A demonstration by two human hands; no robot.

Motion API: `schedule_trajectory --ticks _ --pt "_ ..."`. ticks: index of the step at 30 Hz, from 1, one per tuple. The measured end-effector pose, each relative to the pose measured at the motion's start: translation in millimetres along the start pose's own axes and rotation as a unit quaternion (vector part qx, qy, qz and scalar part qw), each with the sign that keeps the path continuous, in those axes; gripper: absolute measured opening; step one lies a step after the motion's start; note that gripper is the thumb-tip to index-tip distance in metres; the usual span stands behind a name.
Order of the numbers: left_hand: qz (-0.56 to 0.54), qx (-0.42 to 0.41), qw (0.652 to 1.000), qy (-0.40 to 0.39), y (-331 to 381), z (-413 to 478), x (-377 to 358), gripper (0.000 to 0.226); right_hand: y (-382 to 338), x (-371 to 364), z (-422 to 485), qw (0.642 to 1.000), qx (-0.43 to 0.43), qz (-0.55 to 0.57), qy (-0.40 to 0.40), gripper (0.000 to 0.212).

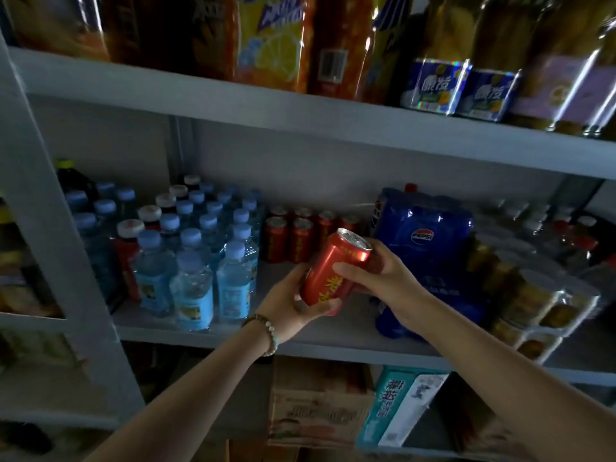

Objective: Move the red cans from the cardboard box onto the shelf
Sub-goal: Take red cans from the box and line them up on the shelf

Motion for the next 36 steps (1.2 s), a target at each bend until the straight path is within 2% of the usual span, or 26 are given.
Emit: schedule_trajectory --ticks 2,3,5,7,10,12,17,22,32,36 --pt "0.031 0.024 0.999 0.021 -17 23 -7 0.083 24 1 19 1.0 -0.005 -0.017 0.003 0.084" --pt "0.052 0.047 0.997 0.032 -28 34 -9 0.087 38 2 28 0.999 -0.004 -0.032 0.009 0.076" --pt "0.103 0.146 0.981 0.07 -60 54 -10 0.086 68 0 45 0.998 -0.011 -0.065 0.015 0.063" --pt "0.146 0.211 0.96 0.112 -89 72 -6 0.081 99 1 61 0.997 -0.032 -0.065 0.028 0.068" --pt "0.166 0.18 0.958 0.148 -111 93 -5 0.067 135 1 83 0.998 -0.039 -0.029 0.039 0.066" --pt "0.222 0.141 0.952 0.157 -117 106 -10 0.063 152 2 98 0.998 -0.034 -0.033 0.042 0.068" --pt "0.389 0.12 0.9 0.153 -130 130 -22 0.062 178 2 135 0.997 -0.024 -0.057 0.041 0.074" --pt "0.414 0.126 0.889 0.146 -134 133 -23 0.064 185 3 164 0.998 -0.009 -0.054 0.04 0.071" --pt "0.41 0.131 0.891 0.144 -134 133 -25 0.065 191 6 194 0.999 -0.021 -0.03 0.016 0.072" --pt "0.407 0.132 0.892 0.147 -135 133 -25 0.066 194 6 201 0.999 -0.02 -0.025 0.031 0.076"
Point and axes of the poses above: each hand's wrist, its own z-axis towards the middle knuckle, its own x-axis out of the back of the hand, y = z × x, the point moved 3 cm from there along z, towards the middle knuckle, and after that the axes turned 15 degrees about x, right-handed, at the moved point
